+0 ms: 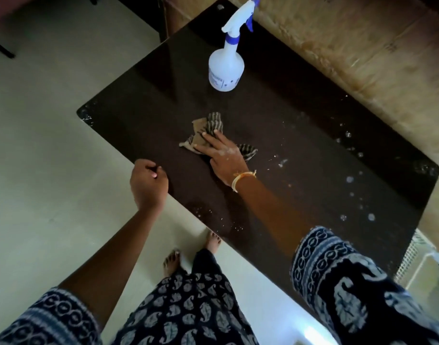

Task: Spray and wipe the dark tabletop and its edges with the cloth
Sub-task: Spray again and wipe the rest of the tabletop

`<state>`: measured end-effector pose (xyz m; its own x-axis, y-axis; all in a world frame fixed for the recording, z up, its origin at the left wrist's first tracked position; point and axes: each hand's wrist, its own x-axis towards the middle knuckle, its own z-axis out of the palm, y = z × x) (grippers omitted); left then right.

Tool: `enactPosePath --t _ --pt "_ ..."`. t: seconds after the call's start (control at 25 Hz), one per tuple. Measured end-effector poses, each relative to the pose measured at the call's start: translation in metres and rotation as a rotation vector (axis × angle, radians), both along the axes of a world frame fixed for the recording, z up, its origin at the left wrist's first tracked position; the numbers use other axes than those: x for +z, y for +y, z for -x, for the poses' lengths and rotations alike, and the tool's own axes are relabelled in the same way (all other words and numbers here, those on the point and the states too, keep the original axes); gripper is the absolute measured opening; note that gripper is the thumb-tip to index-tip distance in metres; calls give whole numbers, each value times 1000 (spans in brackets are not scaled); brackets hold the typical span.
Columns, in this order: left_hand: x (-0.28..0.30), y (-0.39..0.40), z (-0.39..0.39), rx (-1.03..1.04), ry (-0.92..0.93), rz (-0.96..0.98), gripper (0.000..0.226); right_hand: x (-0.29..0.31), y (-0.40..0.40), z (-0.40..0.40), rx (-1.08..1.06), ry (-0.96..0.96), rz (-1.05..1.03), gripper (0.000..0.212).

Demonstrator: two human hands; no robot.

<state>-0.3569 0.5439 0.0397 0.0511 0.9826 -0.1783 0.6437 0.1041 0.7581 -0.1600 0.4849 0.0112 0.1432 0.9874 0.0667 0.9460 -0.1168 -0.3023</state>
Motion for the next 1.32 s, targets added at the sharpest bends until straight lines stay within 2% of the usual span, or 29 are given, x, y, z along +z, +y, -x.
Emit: enactPosePath --t 0.08,0.16,0.32,0.44,0.56,0.64,0.68,0.76,0.88,0.96,1.16,1.32 --pt "0 3 -5 157 -73 166 26 0 -9 17 48 59 6 51" --pt "-5 5 0 259 -157 284 30 9 -15 21 0 174 -9 52" --pt "-20 1 2 429 -309 532 33 40 -25 -31 -427 427 -133 58" --pt "-27 -14 -2 418 -444 622 43 61 -37 -109 -719 537 -220 57" --pt "-24 -37 -11 489 -718 754 51 76 -43 -178 -953 583 -188 53" --pt "-28 -47 -18 490 -950 799 58 67 -48 -217 -1009 585 -46 46" --pt "-30 -49 -21 467 -1039 796 62 58 -50 -230 -995 539 70 45" --pt "-37 -50 -22 470 -1090 784 64 39 -54 -238 -897 377 249 50" --pt "-46 -55 -16 459 -1040 775 65 14 -60 -219 -714 78 207 56" --pt "-48 -56 -12 402 -1049 757 65 10 -59 -195 -577 -32 165 60" --pt "-47 -54 -8 374 -1098 794 64 13 -22 -93 -318 -31 134 67" --pt "-35 -55 2 375 -1070 850 55 11 -11 17 18 49 71 61"
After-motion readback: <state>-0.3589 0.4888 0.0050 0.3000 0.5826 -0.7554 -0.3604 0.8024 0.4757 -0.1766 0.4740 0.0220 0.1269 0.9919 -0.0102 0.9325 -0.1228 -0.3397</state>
